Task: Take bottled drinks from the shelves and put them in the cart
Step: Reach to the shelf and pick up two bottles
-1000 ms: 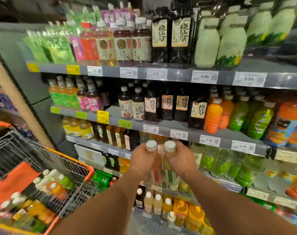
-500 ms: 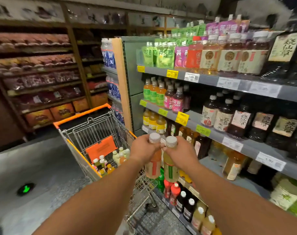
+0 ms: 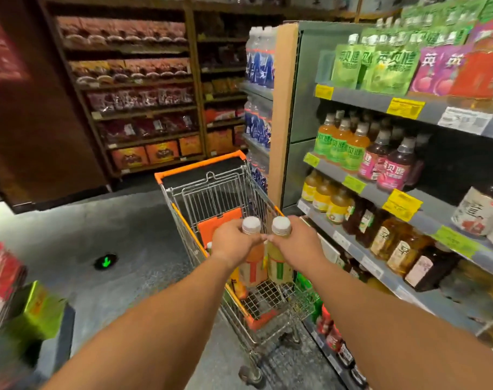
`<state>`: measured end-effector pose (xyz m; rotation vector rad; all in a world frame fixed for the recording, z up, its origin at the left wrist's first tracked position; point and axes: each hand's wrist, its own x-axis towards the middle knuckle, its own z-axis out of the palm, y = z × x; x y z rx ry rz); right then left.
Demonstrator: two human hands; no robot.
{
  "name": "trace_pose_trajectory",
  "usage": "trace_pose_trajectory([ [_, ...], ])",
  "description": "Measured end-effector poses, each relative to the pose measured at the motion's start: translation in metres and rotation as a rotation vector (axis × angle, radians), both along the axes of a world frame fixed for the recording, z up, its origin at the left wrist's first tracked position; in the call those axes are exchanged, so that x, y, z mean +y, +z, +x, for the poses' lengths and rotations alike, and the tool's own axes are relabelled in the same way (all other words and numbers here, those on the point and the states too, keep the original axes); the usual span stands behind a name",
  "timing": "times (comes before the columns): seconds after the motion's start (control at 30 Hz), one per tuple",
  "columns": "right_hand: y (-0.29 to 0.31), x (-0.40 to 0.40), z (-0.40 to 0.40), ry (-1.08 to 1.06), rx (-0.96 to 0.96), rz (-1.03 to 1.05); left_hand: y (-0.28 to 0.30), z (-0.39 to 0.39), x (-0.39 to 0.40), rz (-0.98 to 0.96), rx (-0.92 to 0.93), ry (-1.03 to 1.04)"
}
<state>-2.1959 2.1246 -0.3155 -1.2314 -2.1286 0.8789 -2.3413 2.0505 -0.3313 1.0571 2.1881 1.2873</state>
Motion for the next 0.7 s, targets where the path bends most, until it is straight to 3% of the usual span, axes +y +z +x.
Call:
trace_pose_trajectory([
  [0.4, -0.087, 0.079, -0.081, 0.159, -0.122, -0.157, -0.099, -0.051, 0.056, -0.156, -0.134, 0.207],
  [0.7, -0.224, 0.173, -0.143, 0.367, -0.329, -0.329, -0.234, -0.071, 0.129, -0.364, -0.303, 0.508],
])
